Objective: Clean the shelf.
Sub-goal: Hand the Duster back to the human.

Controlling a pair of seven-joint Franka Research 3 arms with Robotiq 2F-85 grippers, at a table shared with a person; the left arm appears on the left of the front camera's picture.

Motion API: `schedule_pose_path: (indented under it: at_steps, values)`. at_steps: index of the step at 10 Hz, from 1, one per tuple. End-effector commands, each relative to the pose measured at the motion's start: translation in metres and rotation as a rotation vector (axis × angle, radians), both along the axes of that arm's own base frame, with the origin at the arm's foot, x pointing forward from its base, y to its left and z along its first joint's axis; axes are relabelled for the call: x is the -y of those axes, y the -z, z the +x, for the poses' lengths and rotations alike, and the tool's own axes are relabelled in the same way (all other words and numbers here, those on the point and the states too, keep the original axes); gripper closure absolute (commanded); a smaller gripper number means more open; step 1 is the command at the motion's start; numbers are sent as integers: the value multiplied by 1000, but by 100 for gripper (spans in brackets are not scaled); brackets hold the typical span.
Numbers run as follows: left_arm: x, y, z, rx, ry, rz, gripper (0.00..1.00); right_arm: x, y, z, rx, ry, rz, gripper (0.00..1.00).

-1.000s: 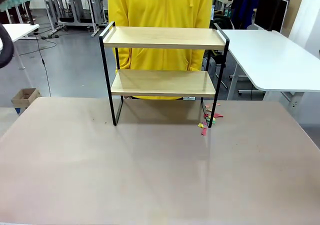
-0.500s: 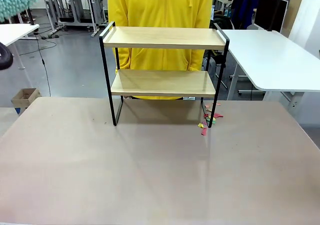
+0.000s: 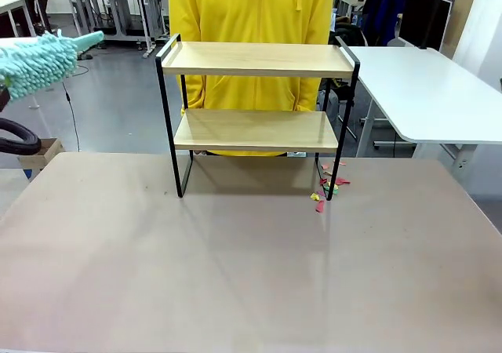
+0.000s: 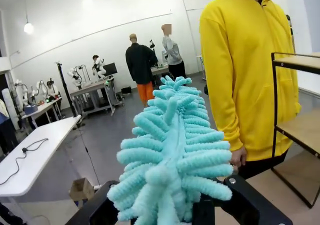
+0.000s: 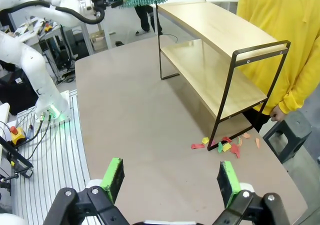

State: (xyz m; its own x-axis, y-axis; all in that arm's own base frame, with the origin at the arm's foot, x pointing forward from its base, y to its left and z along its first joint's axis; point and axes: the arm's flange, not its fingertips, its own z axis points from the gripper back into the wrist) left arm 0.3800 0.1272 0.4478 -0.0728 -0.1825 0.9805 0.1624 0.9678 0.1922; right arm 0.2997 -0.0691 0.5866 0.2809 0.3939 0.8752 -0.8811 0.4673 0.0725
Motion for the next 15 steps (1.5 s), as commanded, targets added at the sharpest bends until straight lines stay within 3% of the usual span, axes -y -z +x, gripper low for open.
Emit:
schedule_pose_path:
  at_steps: [1,2,3,15]
  values:
    - [12,49,-52,73,-34,35,81,0,-3,2,20,-5,18,0]
    - [15,53,-55,106,-54,24,81,0,-3,2,20,-5,18,0]
    - [-8,2,0,7,-11,-5,81,0,-3,2,20,-5,18,0]
    - [-8,2,0,7,-11,-5,81,0,-3,2,20,-5,18,0]
